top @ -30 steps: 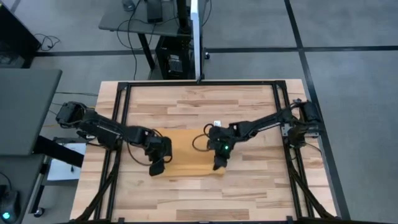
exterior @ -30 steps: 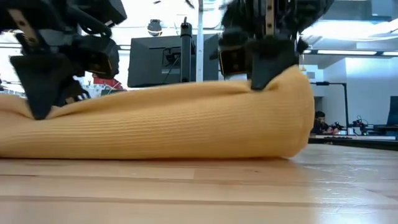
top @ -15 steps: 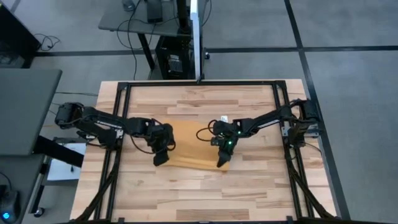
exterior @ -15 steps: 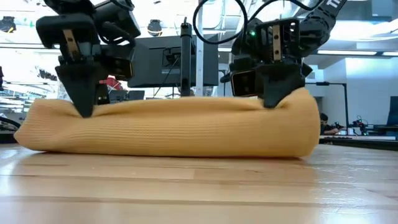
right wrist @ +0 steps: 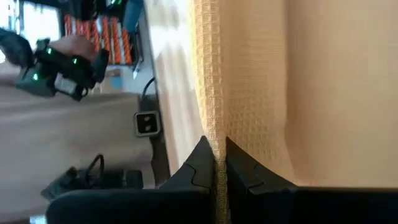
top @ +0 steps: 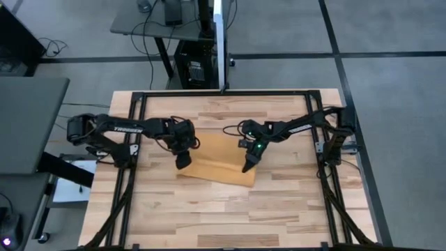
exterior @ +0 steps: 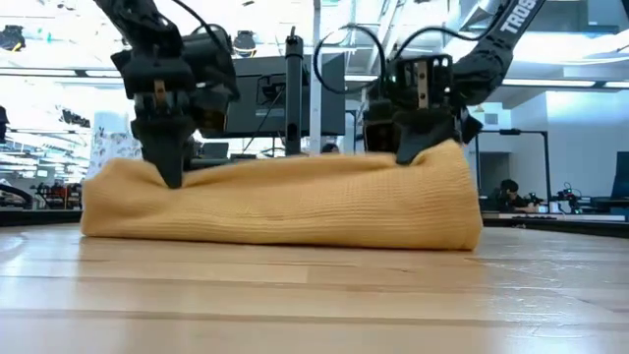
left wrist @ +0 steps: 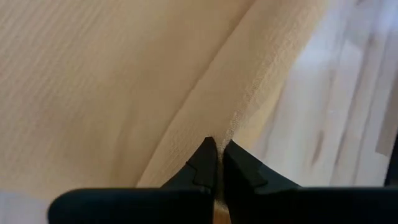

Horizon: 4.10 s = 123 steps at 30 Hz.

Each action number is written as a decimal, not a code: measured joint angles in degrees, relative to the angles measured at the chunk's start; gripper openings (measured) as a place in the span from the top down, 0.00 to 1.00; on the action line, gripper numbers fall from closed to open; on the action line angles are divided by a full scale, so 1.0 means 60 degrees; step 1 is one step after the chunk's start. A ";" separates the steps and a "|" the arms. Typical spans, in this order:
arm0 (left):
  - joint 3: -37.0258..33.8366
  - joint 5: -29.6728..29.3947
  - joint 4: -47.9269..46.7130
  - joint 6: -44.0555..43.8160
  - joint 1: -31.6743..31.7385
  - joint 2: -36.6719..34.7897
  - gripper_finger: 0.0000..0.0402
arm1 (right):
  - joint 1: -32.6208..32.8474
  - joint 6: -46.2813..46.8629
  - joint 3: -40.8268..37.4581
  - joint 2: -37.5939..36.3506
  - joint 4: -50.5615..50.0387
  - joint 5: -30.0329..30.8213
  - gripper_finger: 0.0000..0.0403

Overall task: Roll towel
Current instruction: Roll the yellow towel

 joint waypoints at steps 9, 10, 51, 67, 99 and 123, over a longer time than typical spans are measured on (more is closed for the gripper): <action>0.0011 0.0001 0.0774 0.0436 0.0241 0.0086 1.00 | 0.0272 -0.0043 -0.0390 0.0000 -0.0073 0.0364 1.00; 0.0007 -0.0066 0.0816 0.0569 0.0239 0.0086 1.00 | 0.0279 0.0028 -0.0390 0.0000 -0.0086 0.0500 1.00; 0.1577 -0.3689 -0.0363 0.2851 0.0264 -0.0191 0.77 | -0.1455 -0.0076 -0.0397 -0.2776 0.0222 0.1964 0.67; -0.0558 -0.1493 0.0513 0.2624 0.0667 -0.0854 0.77 | 0.0150 0.0195 -0.0401 -0.0112 0.0890 0.2179 0.70; 0.1246 -0.2702 0.1137 0.2745 0.1900 0.0076 0.77 | -0.0643 0.0950 -0.0066 -0.2477 -0.2837 0.6886 0.70; 0.0797 -0.2599 0.0981 -0.0208 0.0613 0.1968 0.77 | -0.1669 -0.1141 -0.0039 -0.0976 -0.2878 0.6829 0.70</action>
